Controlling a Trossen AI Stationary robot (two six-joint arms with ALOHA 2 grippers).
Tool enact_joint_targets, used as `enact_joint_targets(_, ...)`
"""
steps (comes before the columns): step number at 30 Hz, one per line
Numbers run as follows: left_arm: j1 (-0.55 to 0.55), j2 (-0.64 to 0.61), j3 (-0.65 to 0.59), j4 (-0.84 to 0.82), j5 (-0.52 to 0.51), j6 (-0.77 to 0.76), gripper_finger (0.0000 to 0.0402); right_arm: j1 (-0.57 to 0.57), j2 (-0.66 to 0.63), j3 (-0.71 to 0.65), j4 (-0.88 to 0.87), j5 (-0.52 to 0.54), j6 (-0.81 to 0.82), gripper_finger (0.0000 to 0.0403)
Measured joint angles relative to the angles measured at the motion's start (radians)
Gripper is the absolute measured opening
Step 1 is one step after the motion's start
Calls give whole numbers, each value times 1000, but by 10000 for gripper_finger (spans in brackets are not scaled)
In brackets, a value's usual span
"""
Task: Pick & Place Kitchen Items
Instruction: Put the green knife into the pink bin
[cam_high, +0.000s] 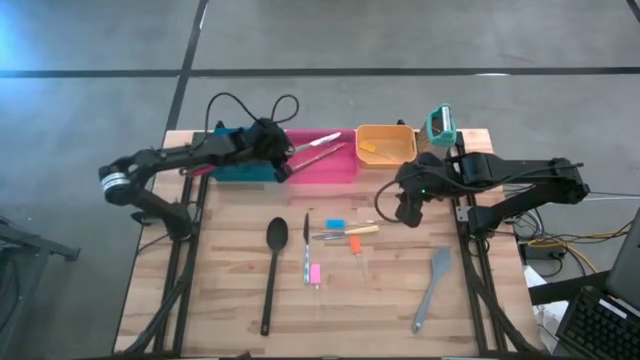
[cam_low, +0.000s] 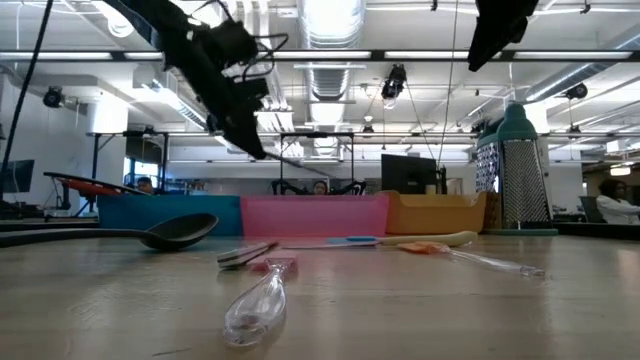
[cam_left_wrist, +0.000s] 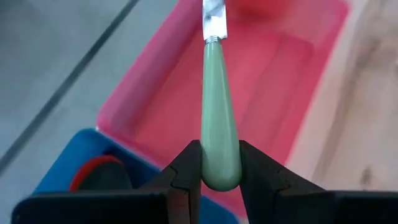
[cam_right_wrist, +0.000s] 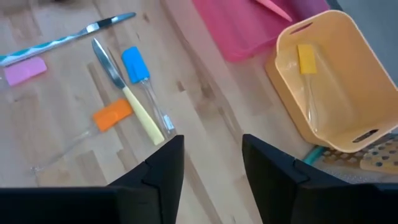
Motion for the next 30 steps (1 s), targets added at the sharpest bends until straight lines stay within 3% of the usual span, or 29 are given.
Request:
enact_joint_targets(7, 43, 83, 19, 44, 92, 8, 81, 0, 1, 0, 19, 2, -38, 144)
enact_joint_targets(20, 45, 300, 138, 40, 104, -6, 81, 0, 1, -1, 20, 2, -42, 135)
enact_joint_targets(30, 55, 425, 244, -60, 103, -9, 81, 0, 2, -3, 19, 1, -44, 138)
